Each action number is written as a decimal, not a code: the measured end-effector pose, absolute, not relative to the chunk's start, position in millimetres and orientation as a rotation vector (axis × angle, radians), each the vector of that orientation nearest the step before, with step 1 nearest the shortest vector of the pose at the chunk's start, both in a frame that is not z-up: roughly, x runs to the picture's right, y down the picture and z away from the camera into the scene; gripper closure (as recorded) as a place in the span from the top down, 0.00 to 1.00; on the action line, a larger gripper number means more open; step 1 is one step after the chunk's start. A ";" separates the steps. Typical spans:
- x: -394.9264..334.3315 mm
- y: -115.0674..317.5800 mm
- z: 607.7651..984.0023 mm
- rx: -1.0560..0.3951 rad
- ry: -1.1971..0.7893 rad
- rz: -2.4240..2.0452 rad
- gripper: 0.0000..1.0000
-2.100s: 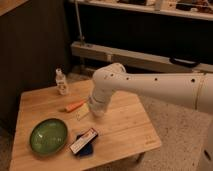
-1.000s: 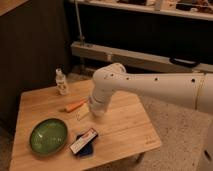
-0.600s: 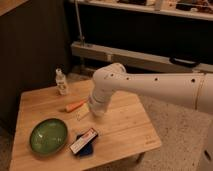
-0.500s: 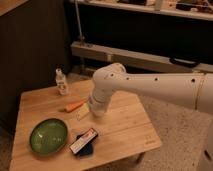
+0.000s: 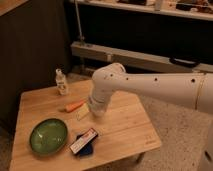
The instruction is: Place the eraser in the ceramic cup
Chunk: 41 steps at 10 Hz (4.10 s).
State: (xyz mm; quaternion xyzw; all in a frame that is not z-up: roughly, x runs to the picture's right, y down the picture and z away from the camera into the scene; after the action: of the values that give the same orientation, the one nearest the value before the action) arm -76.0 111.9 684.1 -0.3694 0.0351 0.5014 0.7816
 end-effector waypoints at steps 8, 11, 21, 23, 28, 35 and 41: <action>-119.1 161.0 641.7 -0.781 -0.195 0.387 0.80; -121.8 159.7 639.0 -0.763 -0.190 0.364 0.80; -103.5 139.9 618.1 -0.250 -1.130 -0.092 0.80; -109.4 137.3 618.0 -0.270 -1.096 -0.107 0.80; -120.4 141.9 627.2 -0.569 -0.896 -0.243 0.80; -142.9 222.8 663.5 -0.505 -0.741 -0.335 0.80; -138.3 251.3 699.7 -0.541 -0.855 -0.270 0.80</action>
State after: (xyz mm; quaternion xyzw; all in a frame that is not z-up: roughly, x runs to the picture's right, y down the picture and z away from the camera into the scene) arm -138.3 251.3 699.7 -0.2581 -0.4081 -0.1289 0.8662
